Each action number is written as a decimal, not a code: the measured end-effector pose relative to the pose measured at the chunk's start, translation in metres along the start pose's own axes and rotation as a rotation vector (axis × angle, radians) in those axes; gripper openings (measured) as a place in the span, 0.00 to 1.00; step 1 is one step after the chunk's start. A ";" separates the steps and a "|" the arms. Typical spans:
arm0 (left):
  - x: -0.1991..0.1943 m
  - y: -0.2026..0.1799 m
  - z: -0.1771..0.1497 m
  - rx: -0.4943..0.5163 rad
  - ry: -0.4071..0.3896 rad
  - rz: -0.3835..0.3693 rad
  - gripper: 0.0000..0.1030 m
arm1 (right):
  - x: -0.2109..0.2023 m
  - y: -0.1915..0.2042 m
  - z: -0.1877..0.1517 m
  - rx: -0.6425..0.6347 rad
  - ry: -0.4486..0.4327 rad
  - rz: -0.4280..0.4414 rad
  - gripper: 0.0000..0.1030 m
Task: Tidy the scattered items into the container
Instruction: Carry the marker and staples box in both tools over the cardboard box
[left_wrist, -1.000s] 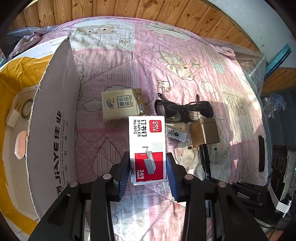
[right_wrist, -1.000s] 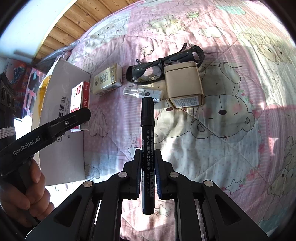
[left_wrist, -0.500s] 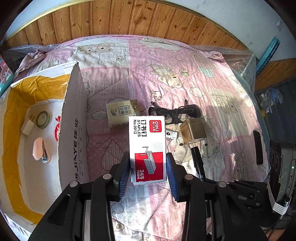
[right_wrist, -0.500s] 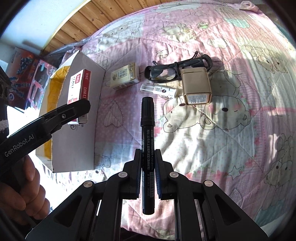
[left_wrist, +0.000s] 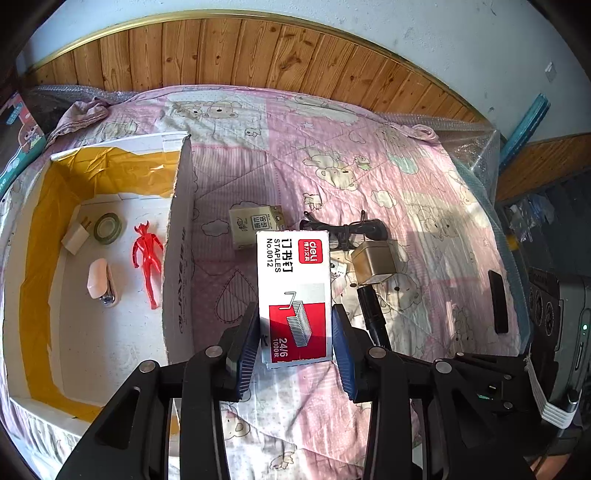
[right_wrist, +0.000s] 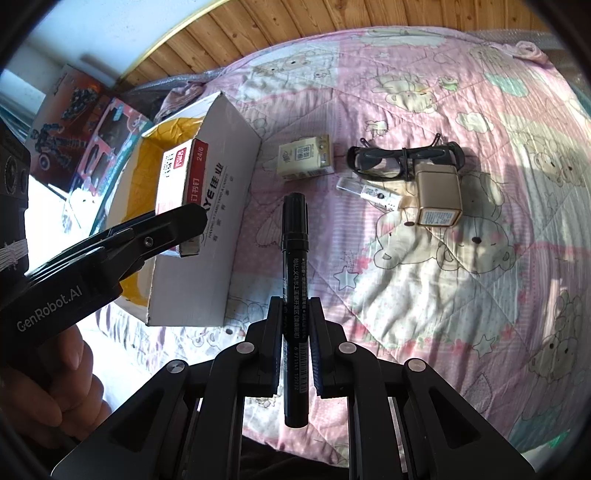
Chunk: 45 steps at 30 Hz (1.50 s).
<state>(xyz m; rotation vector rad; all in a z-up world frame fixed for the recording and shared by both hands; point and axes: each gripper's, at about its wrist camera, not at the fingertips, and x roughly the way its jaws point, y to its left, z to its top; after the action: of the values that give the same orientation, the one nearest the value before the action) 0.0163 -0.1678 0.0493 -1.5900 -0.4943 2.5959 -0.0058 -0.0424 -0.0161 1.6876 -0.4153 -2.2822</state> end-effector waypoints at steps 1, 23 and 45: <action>-0.004 0.002 -0.001 -0.003 -0.006 -0.001 0.38 | -0.001 0.003 0.001 -0.008 -0.002 -0.001 0.14; -0.064 0.051 -0.020 -0.091 -0.106 0.050 0.38 | -0.018 0.069 0.017 -0.184 -0.041 0.022 0.13; -0.104 0.124 -0.035 -0.240 -0.147 0.131 0.38 | -0.017 0.132 0.034 -0.335 -0.048 0.071 0.13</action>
<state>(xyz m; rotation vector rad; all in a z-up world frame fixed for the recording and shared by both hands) 0.1100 -0.2986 0.0863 -1.5499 -0.7628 2.8607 -0.0277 -0.1548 0.0592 1.4329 -0.0917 -2.1973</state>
